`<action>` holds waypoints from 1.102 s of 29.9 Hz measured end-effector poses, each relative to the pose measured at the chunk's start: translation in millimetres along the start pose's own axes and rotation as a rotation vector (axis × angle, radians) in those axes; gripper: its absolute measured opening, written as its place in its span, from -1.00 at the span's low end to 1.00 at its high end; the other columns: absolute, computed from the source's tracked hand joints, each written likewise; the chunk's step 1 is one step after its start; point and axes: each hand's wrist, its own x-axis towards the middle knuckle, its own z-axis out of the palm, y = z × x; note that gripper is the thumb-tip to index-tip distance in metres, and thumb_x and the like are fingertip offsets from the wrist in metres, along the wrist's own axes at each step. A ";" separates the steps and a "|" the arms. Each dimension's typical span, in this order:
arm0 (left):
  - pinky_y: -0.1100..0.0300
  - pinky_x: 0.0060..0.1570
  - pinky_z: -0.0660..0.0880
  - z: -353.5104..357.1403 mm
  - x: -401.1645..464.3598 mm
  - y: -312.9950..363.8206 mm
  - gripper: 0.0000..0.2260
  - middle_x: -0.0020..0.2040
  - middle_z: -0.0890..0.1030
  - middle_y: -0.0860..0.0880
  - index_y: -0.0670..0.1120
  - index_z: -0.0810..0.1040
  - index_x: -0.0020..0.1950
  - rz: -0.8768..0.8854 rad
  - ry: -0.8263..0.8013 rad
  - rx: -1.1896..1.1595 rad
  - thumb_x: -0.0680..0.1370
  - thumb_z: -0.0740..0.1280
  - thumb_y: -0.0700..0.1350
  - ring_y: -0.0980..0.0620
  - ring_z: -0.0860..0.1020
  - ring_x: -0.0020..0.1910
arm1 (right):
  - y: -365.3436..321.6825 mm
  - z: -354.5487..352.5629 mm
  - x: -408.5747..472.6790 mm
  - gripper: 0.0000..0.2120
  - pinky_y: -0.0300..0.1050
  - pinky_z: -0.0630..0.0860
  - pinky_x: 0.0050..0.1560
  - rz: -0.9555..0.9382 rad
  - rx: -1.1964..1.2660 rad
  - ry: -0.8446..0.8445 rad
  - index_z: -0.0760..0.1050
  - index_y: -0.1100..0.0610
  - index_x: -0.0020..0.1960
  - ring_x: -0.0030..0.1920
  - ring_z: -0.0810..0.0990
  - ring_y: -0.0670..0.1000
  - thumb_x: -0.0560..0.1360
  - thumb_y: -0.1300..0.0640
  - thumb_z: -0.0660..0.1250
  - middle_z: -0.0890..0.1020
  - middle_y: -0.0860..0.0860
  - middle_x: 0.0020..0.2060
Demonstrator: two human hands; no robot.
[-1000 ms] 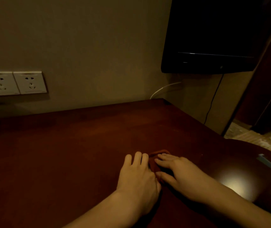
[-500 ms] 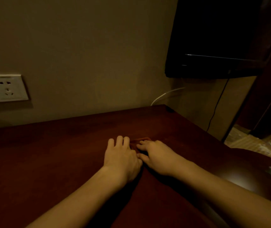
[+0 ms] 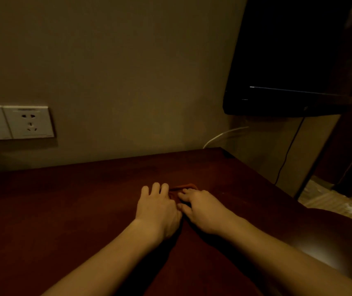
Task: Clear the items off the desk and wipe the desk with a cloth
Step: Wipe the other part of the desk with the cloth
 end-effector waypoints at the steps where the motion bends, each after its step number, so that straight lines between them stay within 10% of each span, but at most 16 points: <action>1: -0.12 0.29 0.13 -0.5 -10.1 2.2 -0.53 0.44 0.19 -0.18 -0.16 0.38 0.38 0.015 0.007 0.010 0.63 -0.03 0.08 -0.21 0.16 0.37 | -2.7 0.1 -8.6 -0.57 -0.02 0.23 0.45 -0.006 -0.004 -0.005 0.33 0.10 0.45 0.47 0.25 0.05 0.64 -0.04 0.09 0.31 0.07 0.47; 14: -0.14 0.25 0.13 -5.2 -106.6 39.0 -0.55 0.35 0.22 -0.21 -0.19 0.36 0.35 0.123 0.042 0.021 0.63 -0.03 0.07 -0.21 0.18 0.30 | -9.4 11.6 -104.7 -0.48 -0.03 0.13 0.51 -0.052 -0.011 -0.020 0.21 -0.03 0.52 0.52 0.11 -0.08 0.60 -0.15 0.13 0.21 -0.08 0.52; 33: -0.13 0.31 0.13 15.8 81.4 -45.7 -0.52 0.45 0.17 -0.19 -0.16 0.32 0.43 -0.084 -0.011 0.016 0.62 -0.03 0.06 -0.23 0.14 0.38 | 21.9 3.9 113.8 -0.56 0.08 0.37 0.36 -0.066 -0.035 0.035 0.40 0.08 0.41 0.37 0.42 0.10 0.60 -0.08 0.15 0.47 0.05 0.38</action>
